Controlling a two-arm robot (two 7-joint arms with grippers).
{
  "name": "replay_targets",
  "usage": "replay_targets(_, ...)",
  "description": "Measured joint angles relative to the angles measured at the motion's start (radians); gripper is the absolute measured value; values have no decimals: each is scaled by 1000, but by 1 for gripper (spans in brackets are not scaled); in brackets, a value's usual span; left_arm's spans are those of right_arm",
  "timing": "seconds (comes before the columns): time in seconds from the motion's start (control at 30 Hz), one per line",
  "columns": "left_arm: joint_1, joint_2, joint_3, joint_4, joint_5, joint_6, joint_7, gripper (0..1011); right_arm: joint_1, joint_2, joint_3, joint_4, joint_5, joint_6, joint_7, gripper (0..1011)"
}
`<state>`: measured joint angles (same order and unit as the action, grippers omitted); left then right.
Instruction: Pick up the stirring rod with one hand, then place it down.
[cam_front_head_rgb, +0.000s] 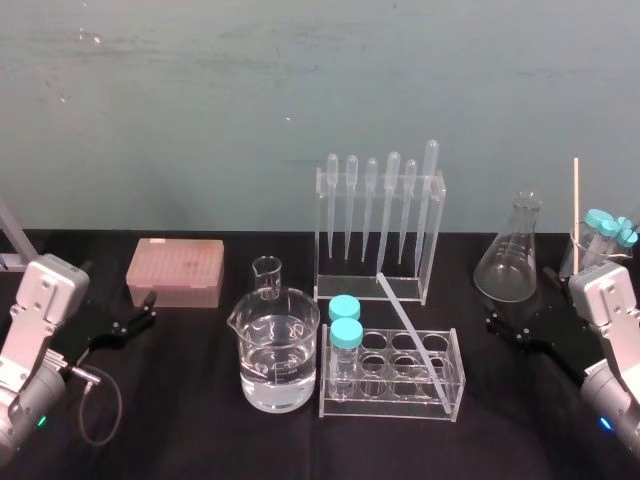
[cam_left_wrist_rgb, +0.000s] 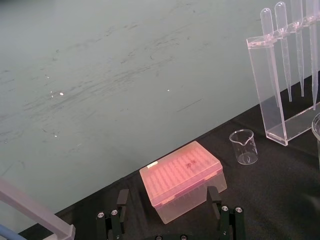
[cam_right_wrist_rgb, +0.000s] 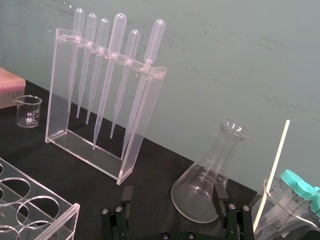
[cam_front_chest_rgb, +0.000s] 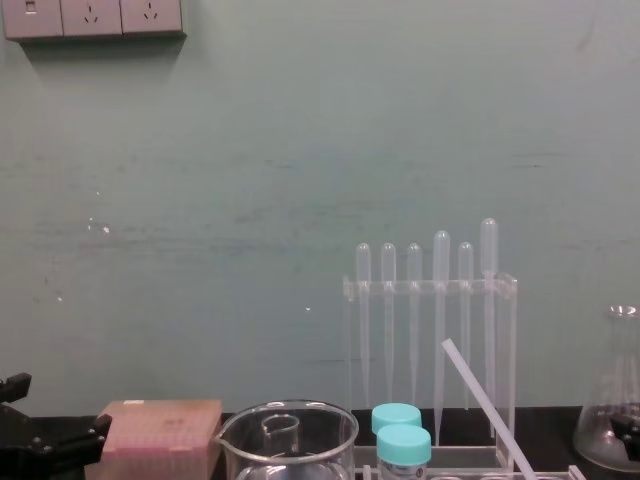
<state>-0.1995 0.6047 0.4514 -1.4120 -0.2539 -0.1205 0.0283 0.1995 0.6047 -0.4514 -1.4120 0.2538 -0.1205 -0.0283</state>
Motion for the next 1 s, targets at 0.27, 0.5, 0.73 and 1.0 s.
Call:
replay_targets(0.27, 0, 0, 0, 0, 0, 0, 0, 1000, 0, 0, 0, 0, 0, 0, 0, 1003)
replay_targets(0.5, 0, 0, 0, 0, 0, 0, 0, 1000, 0, 0, 0, 0, 0, 0, 0, 1003)
replay_targets(0.73, 0, 0, 0, 0, 0, 0, 0, 1000, 0, 0, 0, 0, 0, 0, 0, 1003)
replay_targets(1.0, 0, 0, 0, 0, 0, 0, 0, 1000, 0, 0, 0, 0, 0, 0, 0, 1003)
